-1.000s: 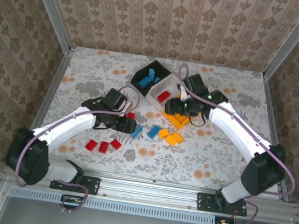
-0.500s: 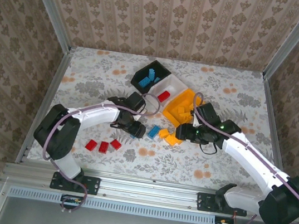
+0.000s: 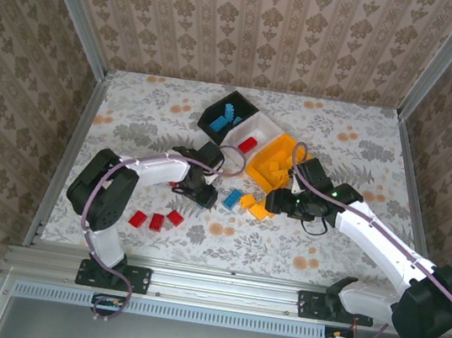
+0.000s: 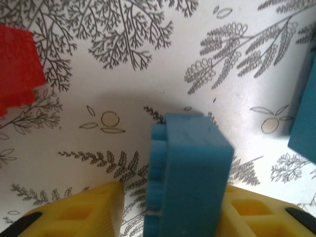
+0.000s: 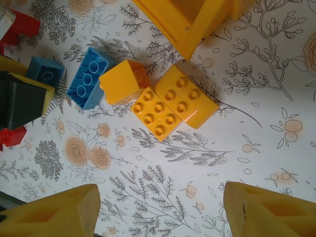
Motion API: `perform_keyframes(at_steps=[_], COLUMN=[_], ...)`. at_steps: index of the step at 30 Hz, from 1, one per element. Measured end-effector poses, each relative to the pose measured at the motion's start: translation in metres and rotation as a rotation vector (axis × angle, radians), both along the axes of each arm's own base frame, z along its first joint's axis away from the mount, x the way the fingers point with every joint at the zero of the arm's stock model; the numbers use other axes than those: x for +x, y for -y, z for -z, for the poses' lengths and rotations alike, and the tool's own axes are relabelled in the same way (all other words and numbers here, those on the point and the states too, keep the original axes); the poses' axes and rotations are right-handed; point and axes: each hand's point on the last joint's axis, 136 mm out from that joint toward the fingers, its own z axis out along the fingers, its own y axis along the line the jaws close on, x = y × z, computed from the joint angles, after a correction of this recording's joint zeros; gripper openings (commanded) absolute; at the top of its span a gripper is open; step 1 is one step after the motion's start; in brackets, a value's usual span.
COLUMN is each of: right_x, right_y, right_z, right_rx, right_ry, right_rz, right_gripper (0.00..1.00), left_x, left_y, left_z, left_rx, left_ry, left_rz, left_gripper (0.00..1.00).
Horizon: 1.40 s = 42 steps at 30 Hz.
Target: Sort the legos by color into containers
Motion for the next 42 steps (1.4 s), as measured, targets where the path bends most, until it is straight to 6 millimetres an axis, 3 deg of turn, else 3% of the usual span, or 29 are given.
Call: perform_keyframes(at_steps=[6, 15, 19, 21, 25, 29, 32, 36, 42], right_x=[0.0, 0.0, 0.0, 0.0, -0.002, -0.007, -0.011, -0.018, -0.025], right_y=[0.0, 0.0, 0.0, 0.0, 0.001, 0.004, 0.007, 0.01, 0.011], right_z=[0.0, -0.002, -0.004, -0.006, -0.012, -0.014, -0.012, -0.009, -0.008], right_rx=[0.002, 0.004, 0.009, 0.013, 0.023, 0.034, 0.041, 0.052, 0.068], right_ry=[-0.001, 0.005, 0.013, 0.019, 0.038, 0.051, 0.051, 0.048, 0.048], right_rz=[0.004, 0.004, 0.004, 0.004, 0.004, 0.008, 0.02, 0.037, 0.049], right_gripper=[0.69, 0.69, 0.69, 0.69, 0.69, 0.69, 0.68, 0.68, 0.68], left_x=[0.003, 0.002, 0.005, 0.013, 0.052, 0.103, 0.139, 0.183, 0.246], left_y=[0.002, 0.007, 0.012, 0.016, 0.025, 0.021, 0.02, 0.029, 0.047], left_z=[-0.001, -0.005, -0.028, -0.053, -0.115, -0.183, -0.218, -0.223, -0.177], left_rx=[-0.001, -0.023, -0.072, -0.124, -0.244, -0.333, -0.364, -0.35, -0.265], left_ry=[0.007, -0.004, 0.016, 0.046, 0.145, 0.278, 0.363, 0.422, 0.442], left_rz=[0.009, 0.016, 0.013, 0.005, -0.038, -0.086, -0.095, -0.09, -0.086], left_gripper=[0.2, 0.16, 0.16, 0.16, 0.16, 0.16, 0.16, 0.17, 0.16])
